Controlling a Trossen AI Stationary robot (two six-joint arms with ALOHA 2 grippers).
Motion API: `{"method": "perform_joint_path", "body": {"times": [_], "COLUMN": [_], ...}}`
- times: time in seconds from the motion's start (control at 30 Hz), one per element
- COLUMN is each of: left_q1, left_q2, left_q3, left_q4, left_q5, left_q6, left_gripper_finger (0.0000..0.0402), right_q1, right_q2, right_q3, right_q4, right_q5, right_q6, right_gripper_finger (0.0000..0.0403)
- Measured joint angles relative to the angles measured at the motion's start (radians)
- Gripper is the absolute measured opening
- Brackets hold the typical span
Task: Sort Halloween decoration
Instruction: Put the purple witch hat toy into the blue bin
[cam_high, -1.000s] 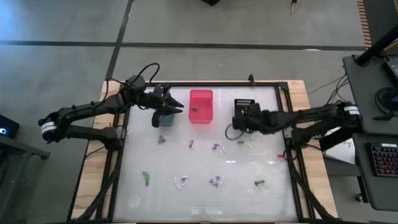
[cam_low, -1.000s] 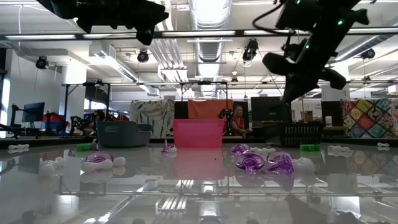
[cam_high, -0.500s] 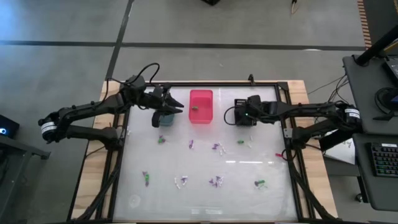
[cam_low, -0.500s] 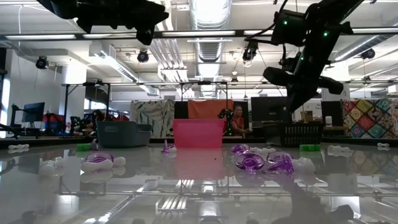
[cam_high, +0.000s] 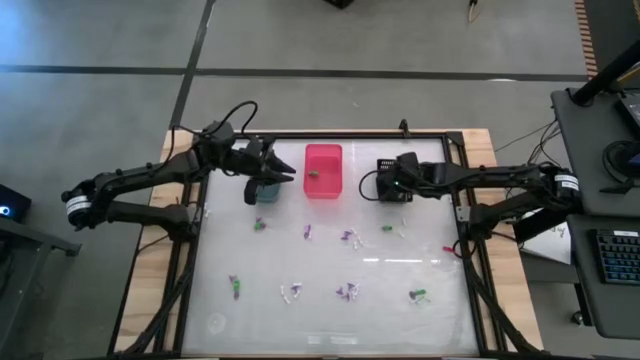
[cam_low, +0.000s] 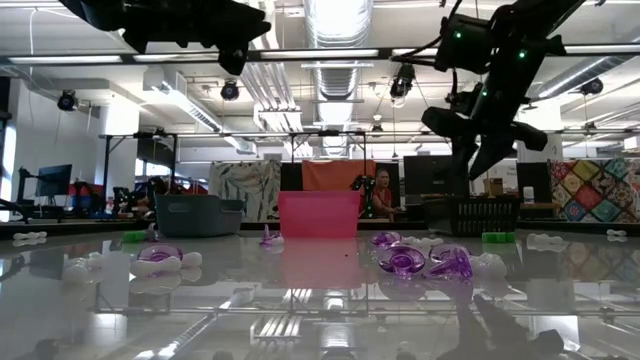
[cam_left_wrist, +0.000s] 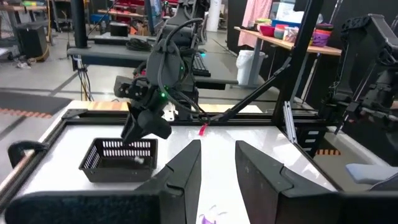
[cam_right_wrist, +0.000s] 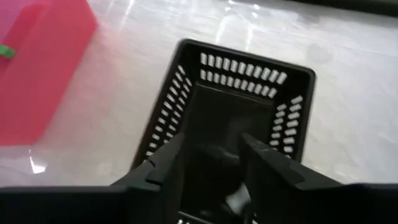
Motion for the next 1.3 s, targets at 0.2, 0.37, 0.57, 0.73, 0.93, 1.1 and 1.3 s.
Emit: {"method": "perform_joint_path", "body": {"times": [0.2,0.37,0.57,0.73,0.93,1.1,1.3], "left_q1": [-0.028,-0.105,-0.243,-0.35,-0.432,-0.476,-0.498], "left_q2": [0.022,0.057,0.097,0.106,0.1,0.13,0.196], "left_q3": [-0.019,-0.031,-0.031,-0.046,-0.083,-0.108,-0.17], "left_q4": [-0.04,-0.173,-0.386,-0.421,-0.412,-0.328,-0.149], "left_q5": [-0.004,-0.156,-0.37,-0.46,-0.519,-0.549,-0.577], "left_q6": [-0.108,-0.217,-0.274,-0.199,-0.078,-0.031,0.029], "left_gripper_finger": [0.0081,0.0081,0.0081,0.0081,0.0081,0.0089,0.012], "right_q1": [0.001,0.001,0.022,0.069,0.082,0.087,0.088], "right_q2": [-0.013,-0.014,-0.014,-0.023,-0.068,-0.093,-0.091], "right_q3": [0.0,0.0,0.0,0.0,0.0,0.0,0.0], "right_q4": [0.084,0.137,0.152,0.151,0.141,0.143,0.144], "right_q5": [-0.011,-0.111,-0.242,-0.25,-0.437,-0.471,-0.468], "right_q6": [-0.104,-0.157,-0.179,-0.226,-0.275,-0.286,-0.294], "right_gripper_finger": [0.0162,0.0156,0.0146,0.0143,0.0145,0.0145,0.0136]}}
